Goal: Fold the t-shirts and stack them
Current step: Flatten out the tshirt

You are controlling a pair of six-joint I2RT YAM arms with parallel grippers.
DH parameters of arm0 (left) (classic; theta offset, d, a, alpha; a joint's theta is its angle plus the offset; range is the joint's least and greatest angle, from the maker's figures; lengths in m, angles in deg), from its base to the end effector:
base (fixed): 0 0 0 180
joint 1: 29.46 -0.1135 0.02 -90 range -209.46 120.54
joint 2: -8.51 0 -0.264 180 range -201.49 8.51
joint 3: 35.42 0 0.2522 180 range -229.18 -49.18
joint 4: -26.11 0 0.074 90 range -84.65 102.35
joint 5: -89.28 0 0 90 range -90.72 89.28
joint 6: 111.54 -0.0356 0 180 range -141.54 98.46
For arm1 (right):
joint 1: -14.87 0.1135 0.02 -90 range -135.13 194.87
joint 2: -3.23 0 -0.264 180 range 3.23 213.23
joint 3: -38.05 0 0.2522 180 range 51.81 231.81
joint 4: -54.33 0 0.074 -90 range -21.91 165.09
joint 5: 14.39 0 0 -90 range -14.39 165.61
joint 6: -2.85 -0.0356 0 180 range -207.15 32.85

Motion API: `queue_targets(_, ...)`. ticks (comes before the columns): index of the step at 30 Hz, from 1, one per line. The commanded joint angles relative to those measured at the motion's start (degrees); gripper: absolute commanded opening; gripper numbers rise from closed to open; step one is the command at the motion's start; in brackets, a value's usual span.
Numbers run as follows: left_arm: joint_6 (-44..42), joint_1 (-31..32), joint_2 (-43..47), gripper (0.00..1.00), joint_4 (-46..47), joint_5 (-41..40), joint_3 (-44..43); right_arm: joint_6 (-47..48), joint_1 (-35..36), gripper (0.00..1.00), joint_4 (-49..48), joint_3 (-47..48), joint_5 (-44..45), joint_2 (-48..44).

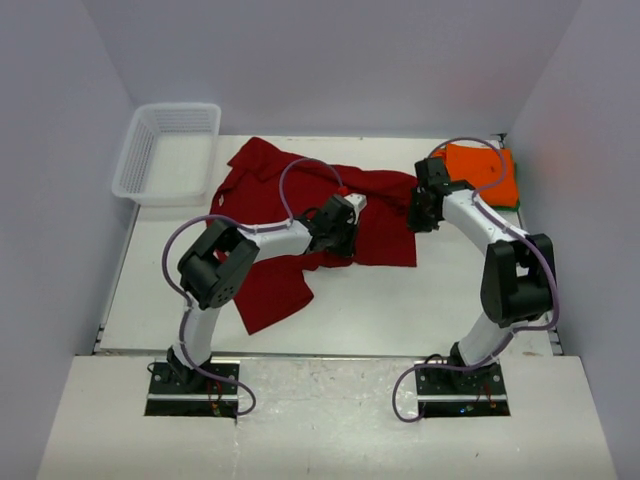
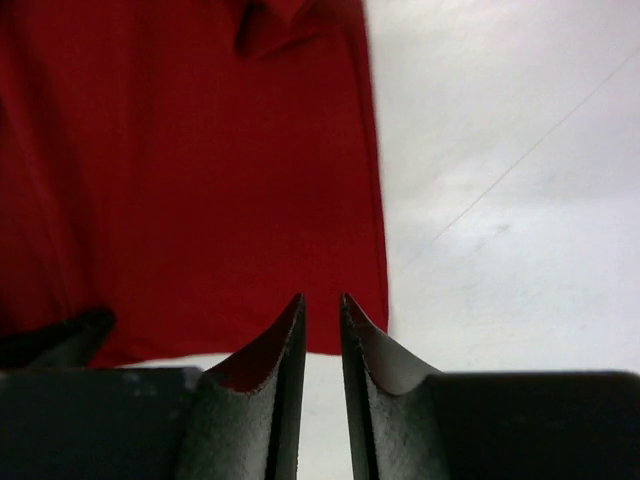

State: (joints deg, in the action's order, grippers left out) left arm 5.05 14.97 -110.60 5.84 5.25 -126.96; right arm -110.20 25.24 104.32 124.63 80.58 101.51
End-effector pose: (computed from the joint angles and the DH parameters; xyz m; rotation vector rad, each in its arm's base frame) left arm 0.3155 -0.3145 0.1463 0.4405 2.4803 -0.6708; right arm 0.3516 0.0612 0.2272 0.3206 2.6235 0.0818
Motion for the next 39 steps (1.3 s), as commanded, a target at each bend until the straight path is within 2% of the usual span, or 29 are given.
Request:
queue_targets(1, 0.0, 0.0, 4.5, 0.0, -2.8, -4.2, 4.7, -2.4, 3.6, 0.22, -1.7, -4.9, 1.6, -5.5)
queue_targets(7, -0.1, -0.1, 6.8, 0.0, -1.0, -4.3, 8.9, -3.3, 5.4, 0.4, -2.0, -13.4, -1.9, -13.0)
queue_targets(11, -0.1, -0.1, 7.0, 0.0, -0.1, -3.0, 9.8, -4.6, 7.3, 0.46, -1.7, -16.8, -2.5, -14.7)
queue_targets(20, -0.9, -0.1, 9.8, 0.0, 0.5, -2.4, 11.3, -6.8, 9.1, 0.46, -3.7, -21.7, -2.8, -13.1)
queue_targets(23, -1.0, -0.1, 10.6, 0.0, 1.1, -2.1, 12.0, -6.7, 9.1, 0.46, -3.1, -21.4, -0.7, -12.0)
queue_targets(39, -1.3, -0.2, 11.6, 0.0, 2.2, -0.7, 12.9, -7.4, 10.5, 0.43, -3.3, -21.0, -1.9, -6.8)
